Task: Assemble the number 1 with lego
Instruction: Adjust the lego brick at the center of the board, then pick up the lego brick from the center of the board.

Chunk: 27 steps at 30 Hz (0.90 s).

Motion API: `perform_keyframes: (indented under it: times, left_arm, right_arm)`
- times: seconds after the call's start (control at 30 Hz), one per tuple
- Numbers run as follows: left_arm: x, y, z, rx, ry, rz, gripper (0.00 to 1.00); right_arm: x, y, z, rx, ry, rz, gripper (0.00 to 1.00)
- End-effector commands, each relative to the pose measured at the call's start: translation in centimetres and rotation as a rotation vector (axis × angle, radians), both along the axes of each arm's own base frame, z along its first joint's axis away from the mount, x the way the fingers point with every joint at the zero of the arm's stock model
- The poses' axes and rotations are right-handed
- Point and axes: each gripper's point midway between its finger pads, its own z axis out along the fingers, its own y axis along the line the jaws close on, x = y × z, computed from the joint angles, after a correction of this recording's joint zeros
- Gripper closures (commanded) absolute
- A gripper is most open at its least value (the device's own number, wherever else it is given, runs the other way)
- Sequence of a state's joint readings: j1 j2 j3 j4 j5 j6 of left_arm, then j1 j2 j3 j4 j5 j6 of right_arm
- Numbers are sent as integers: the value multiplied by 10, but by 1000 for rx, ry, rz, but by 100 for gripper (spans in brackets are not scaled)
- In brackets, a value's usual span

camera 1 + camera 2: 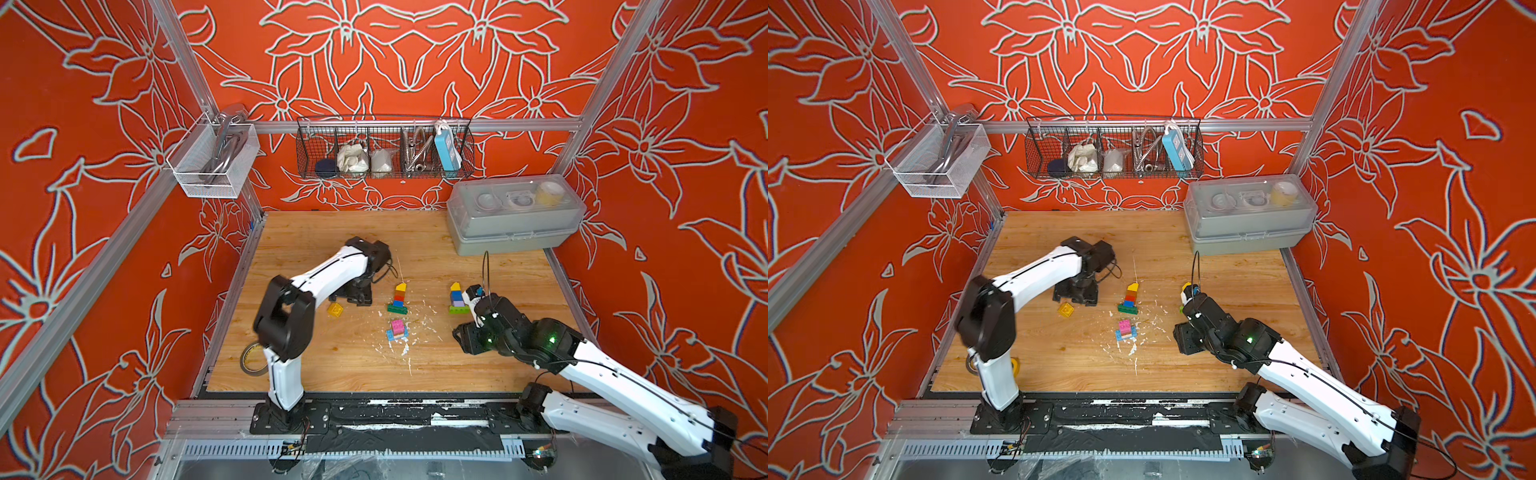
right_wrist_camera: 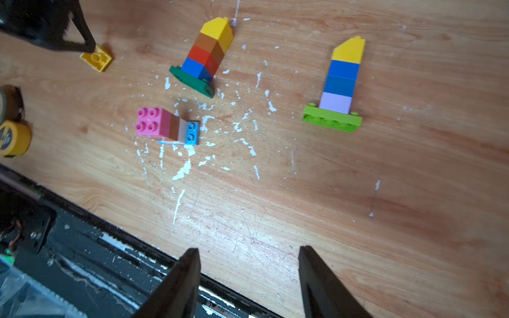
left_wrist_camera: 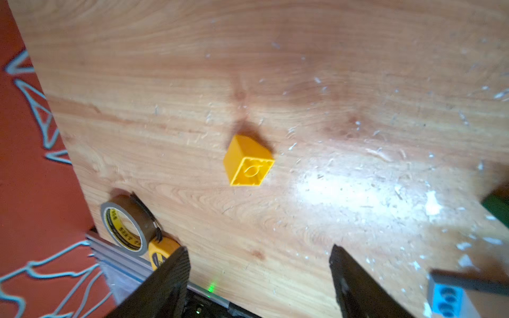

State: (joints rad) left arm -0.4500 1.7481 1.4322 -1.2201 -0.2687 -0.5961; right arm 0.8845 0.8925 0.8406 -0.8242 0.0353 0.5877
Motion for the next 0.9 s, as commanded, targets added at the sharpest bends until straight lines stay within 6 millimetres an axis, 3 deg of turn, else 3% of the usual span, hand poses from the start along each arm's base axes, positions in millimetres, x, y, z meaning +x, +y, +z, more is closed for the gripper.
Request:
perform_keyframes:
  times: [0.0, 0.07, 0.13, 0.27, 0.4, 0.5, 0.7, 0.87]
  left_arm:
    - [-7, 15, 13, -246, -129, 194, 15]
    - [-12, 22, 21, -403, -229, 273, 14]
    - [-16, 24, 29, -526, -326, 302, 6]
    - [-22, 32, 35, -626, -418, 345, 0]
    - [-34, 70, 27, -711, -435, 537, 0]
    - [-33, 93, 35, -840, -492, 639, 1]
    - [-32, 108, 39, -828, -455, 630, 1]
    - [-40, 112, 32, -822, -478, 662, 0]
  right_arm:
    - [-1, 41, 12, 40, -8, 199, 38]
    - [4, 65, 15, 32, -27, 287, 38]
    - [11, 96, 18, 2, -42, 380, 39]
    - [22, 167, 24, 2, -28, 554, 41]
    - [35, 228, 16, -4, -12, 664, 41]
    - [47, 266, -2, -50, -7, 710, 42]
    - [75, 307, -46, -111, -32, 727, 41]
    - [91, 326, -61, -128, -77, 738, 35]
